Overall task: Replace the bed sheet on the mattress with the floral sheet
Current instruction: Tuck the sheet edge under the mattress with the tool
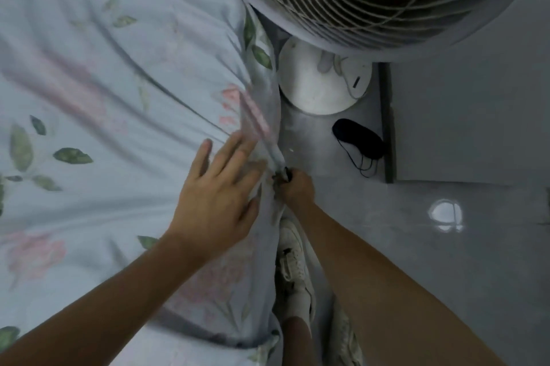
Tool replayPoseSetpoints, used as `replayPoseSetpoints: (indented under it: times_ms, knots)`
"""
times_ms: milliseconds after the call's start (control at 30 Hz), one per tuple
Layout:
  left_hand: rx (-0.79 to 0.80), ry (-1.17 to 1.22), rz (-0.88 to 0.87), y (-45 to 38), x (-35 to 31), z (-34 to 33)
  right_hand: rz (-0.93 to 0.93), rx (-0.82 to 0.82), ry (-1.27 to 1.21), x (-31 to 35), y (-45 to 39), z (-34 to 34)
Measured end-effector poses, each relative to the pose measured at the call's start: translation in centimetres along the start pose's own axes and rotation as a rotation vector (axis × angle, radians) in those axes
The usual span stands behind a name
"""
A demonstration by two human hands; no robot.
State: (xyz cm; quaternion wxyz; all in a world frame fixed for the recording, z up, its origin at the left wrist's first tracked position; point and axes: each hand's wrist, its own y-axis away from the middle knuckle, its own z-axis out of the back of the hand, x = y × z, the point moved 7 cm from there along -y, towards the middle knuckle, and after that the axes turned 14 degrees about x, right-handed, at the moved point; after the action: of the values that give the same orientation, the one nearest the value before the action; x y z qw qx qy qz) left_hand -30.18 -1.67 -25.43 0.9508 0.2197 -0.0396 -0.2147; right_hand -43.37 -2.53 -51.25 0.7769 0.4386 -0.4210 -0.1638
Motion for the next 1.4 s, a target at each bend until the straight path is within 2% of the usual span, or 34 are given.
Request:
replayPoseSetpoints:
  times_ms: [67,167,233,300,367,433,667,700,767,833,900,967,1067,1200,1300,1400]
  knots:
    - [0.008,-0.015,0.018,-1.0,1.1,0.2,0.063,0.038,-0.11,0.9,-1.0,-0.3]
    - [0.009,-0.011,0.0,-1.6,1.3,-0.1,0.13,0.008,-0.589,4.2,-1.0,2.4]
    - [0.005,-0.003,0.006,-1.6,1.4,-0.2,0.197,-0.004,-0.756,8.1,-1.6,4.7]
    - [-0.001,0.005,0.003,-1.6,1.4,-0.2,0.237,0.017,-0.742,11.7,-2.9,5.7]
    - [-0.011,0.02,-0.008,-1.7,1.5,-0.1,0.281,0.056,-0.566,15.0,-4.0,5.6]
    - [-0.016,0.041,-0.015,-1.7,1.6,-0.1,0.287,0.025,-0.431,16.8,-4.5,5.7]
    - [-0.094,0.098,0.005,-3.1,3.0,1.3,0.169,-0.39,-0.152,18.4,-7.2,13.4]
    - [-0.094,0.088,0.01,-3.6,3.3,1.5,0.179,-0.391,-0.14,18.8,-7.8,13.9]
    - [-0.088,0.069,0.028,-4.8,3.9,1.8,0.263,-0.281,-0.157,20.1,-8.8,13.1]
    - [-0.092,0.071,0.043,-5.5,4.3,2.0,0.347,-0.126,-0.294,21.1,-8.9,11.9]
    - [-0.106,0.089,0.043,-5.7,4.4,1.9,0.384,-0.075,-0.458,22.1,-8.5,11.9]
    - [-0.119,0.102,0.045,-5.7,4.4,1.7,0.408,-0.081,-0.433,23.8,-8.6,12.2]
    - [-0.146,0.137,0.045,-5.5,4.2,1.6,0.424,-0.138,-0.233,26.4,-8.5,12.5]
    - [-0.225,0.207,0.017,-5.2,4.1,1.8,0.269,-0.259,-0.118,26.5,-9.7,14.2]
    - [-0.255,0.234,0.001,-5.2,4.5,1.6,0.287,-0.335,-0.155,25.9,-10.1,13.9]
    - [-0.289,0.193,-0.055,-5.0,4.1,2.1,0.342,-0.257,-0.242,22.5,-9.2,11.5]
